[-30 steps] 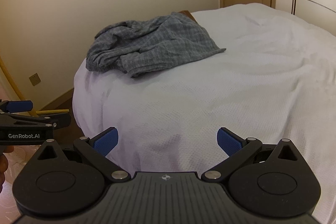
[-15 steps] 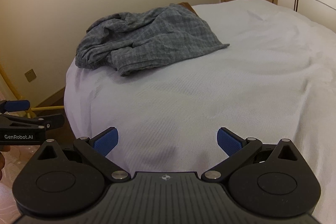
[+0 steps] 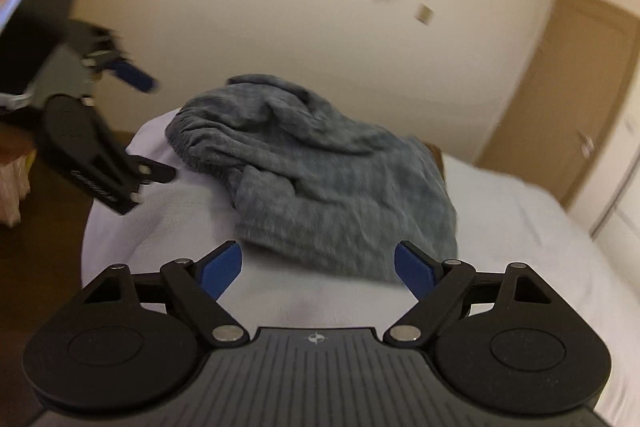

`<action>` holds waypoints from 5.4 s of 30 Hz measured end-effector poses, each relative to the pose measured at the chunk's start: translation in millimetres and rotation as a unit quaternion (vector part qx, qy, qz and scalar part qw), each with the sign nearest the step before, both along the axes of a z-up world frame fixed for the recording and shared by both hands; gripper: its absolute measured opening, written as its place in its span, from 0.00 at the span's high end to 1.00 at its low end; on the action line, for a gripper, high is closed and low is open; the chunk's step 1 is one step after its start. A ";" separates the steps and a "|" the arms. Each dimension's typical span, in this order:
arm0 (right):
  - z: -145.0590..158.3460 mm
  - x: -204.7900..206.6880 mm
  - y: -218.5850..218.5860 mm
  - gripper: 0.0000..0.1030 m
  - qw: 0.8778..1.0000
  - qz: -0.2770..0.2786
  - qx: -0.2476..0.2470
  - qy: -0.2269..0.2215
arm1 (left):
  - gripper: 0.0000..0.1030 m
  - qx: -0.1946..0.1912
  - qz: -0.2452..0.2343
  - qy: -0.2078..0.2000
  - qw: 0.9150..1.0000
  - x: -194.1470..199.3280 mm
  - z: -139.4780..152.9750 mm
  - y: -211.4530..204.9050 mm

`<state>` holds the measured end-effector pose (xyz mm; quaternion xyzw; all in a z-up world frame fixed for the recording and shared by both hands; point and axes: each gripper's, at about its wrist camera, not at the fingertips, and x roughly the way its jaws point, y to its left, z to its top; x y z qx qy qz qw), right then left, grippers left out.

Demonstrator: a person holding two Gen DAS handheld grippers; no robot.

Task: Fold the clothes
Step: 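Grasp the waistband of the grey shorts with both grippers, then lift the shorts by the waistband with both grippers and shake them out, then lay the shorts flat on the bed and open both grippers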

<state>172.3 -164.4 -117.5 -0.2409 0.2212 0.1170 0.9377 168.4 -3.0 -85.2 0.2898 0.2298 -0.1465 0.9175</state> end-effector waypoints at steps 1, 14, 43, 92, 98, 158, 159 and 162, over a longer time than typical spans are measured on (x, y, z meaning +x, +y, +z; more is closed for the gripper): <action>-3.1 5.4 4.2 0.18 1.000 0.012 -0.015 -0.002 | 0.24 0.011 -0.011 -0.002 1.000 4.8 -3.4 -2.0; -12.5 39.0 14.7 0.92 0.998 0.030 -0.049 0.005 | 0.86 -0.004 -0.078 -0.033 0.996 -0.4 39.6 -11.2; 182.9 -355.0 -236.9 0.93 0.906 -0.345 0.081 -0.232 | 0.65 -0.245 -0.474 0.138 0.834 -168.7 182.6 -295.8; -10.8 -238.9 -385.1 0.35 0.961 -0.254 -0.072 0.081 | 0.94 -0.196 -0.338 0.195 0.900 -47.4 61.4 -413.5; -29.8 -231.1 -381.9 0.46 0.952 -0.253 -0.145 0.093 | 0.94 -0.198 -0.337 0.195 0.899 -44.0 58.5 -411.9; -37.6 -298.8 -483.7 0.36 0.862 -0.493 0.111 -0.039 | 0.52 -0.230 -0.261 0.225 0.910 -5.0 44.1 -394.5; -33.7 -317.3 -475.9 0.35 0.855 -0.502 0.129 -0.040 | 0.52 -0.222 -0.257 0.226 0.913 -11.6 44.2 -383.3; -20.0 -366.0 -455.7 0.35 0.828 -0.528 0.183 -0.045 | 0.52 -0.198 -0.246 0.228 0.921 -24.0 34.0 -356.5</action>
